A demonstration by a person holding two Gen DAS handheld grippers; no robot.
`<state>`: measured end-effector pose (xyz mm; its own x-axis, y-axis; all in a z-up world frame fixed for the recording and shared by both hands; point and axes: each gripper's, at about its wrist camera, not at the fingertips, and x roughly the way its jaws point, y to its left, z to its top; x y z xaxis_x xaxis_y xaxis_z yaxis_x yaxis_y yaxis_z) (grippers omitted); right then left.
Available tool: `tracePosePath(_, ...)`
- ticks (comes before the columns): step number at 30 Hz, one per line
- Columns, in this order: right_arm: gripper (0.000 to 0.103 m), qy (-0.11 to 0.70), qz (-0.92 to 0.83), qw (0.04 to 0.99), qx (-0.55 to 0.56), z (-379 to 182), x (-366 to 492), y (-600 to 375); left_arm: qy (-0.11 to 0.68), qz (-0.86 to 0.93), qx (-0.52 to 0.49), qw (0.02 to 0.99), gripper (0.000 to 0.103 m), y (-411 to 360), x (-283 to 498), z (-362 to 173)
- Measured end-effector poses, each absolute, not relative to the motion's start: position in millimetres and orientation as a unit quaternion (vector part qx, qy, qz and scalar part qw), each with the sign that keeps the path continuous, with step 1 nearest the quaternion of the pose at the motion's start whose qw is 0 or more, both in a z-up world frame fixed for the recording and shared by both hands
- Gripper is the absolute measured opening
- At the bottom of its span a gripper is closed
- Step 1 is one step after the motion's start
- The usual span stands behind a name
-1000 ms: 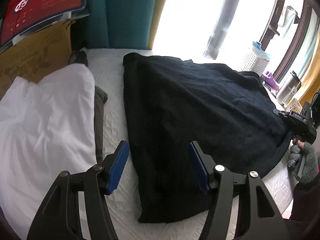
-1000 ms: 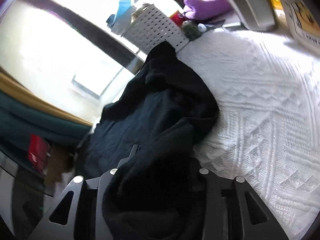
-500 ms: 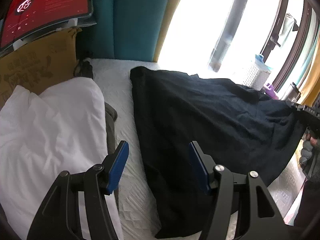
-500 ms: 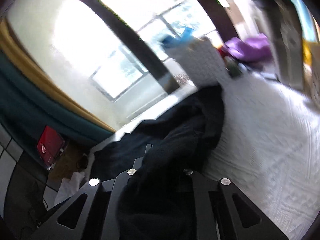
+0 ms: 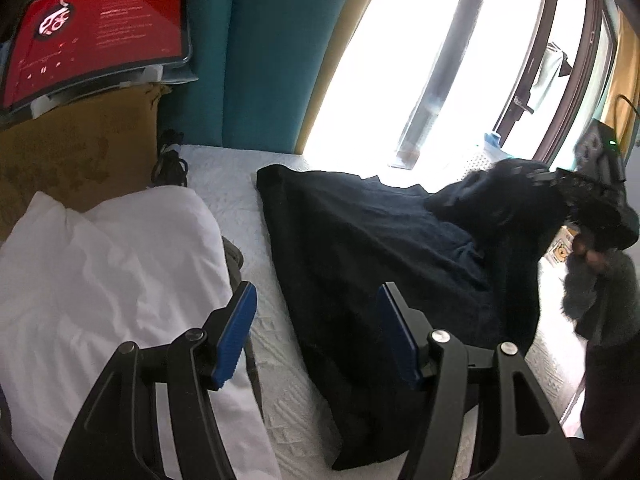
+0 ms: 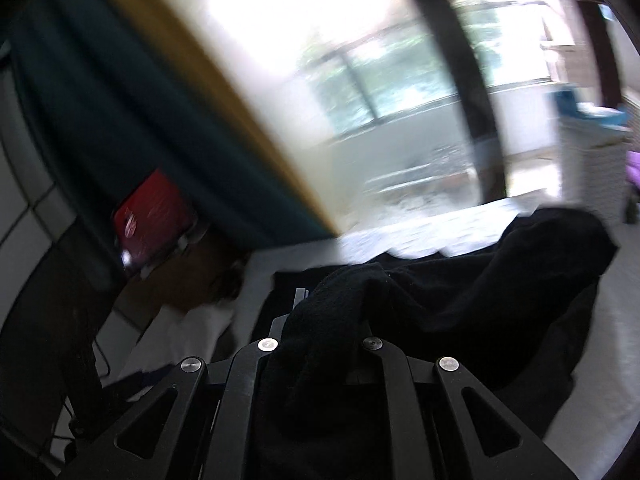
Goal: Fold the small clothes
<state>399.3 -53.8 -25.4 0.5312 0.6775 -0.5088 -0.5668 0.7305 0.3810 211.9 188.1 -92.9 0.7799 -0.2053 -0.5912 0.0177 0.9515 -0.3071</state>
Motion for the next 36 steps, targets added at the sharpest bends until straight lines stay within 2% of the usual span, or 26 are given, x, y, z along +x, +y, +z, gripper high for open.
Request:
tracePosePath(11, 0.011, 0.418, 0.419, 0.806, -0.012, -103.5, 363.5, 63.9, 0.327, -0.033, -0.166, 0.93, 0.063, 217.7, 188.6, -106.6)
tracePosePath(15, 0.012, 0.426, 0.409, 0.805, -0.049, -118.1, 349.5, 80.6, 0.328, -0.028, -0.164, 0.93, 0.063, 221.8, 182.5, -106.7)
tracePosePath(19, 0.017, 0.421, 0.409, 0.805, -0.081, -123.9, 336.2, 83.5, 0.329, -0.023, -0.16, 0.93, 0.063, 223.7, 179.9, -105.4)
tracePosePath(20, 0.023, 0.418, 0.416, 0.803, -0.088, -124.4, 330.8, 85.1, 0.328, -0.02, -0.159, 0.931, 0.063, 223.9, 178.8, -103.8)
tracePosePath(21, 0.041, 0.415, 0.425, 0.799, -0.092, -124.3, 325.8, 84.9, 0.328, -0.019, -0.158, 0.931, 0.063, 223.8, 179.5, -103.7)
tracePosePath(22, 0.07, 0.414, 0.442, 0.79, -0.097, -125.1, 318.2, 87.8, 0.326, -0.016, -0.157, 0.932, 0.063, 224.0, 178.7, -101.6)
tracePosePath(24, 0.103, 0.409, 0.466, 0.775, -0.119, -126.9, 302.2, 94.0, 0.325, -0.011, -0.155, 0.933, 0.063, 225.7, 176.9, -99.3)
tracePosePath(29, 0.103, 0.399, 0.479, 0.771, -0.131, -121.5, 287.9, 86.6, 0.318, 0.006, -0.148, 0.937, 0.064, 228.5, 172.5, -88.2)
tracePosePath(31, 0.103, 0.392, 0.476, 0.778, -0.12, -112.6, 287.9, 73.0, 0.314, 0.011, -0.139, 0.939, 0.075, 225.4, 172.7, -82.4)
tracePosePath(33, 0.103, 0.38, 0.468, 0.79, -0.111, -99.9, 287.4, 53.2, 0.311, 0.009, -0.13, 0.941, 0.081, 219.7, 176.1, -76.7)
tracePosePath(36, 0.103, 0.364, 0.449, 0.81, -0.094, -86.0, 288.4, 20.2, 0.313, -0.006, -0.116, 0.943, 0.081, 204.1, 188.2, -69.0)
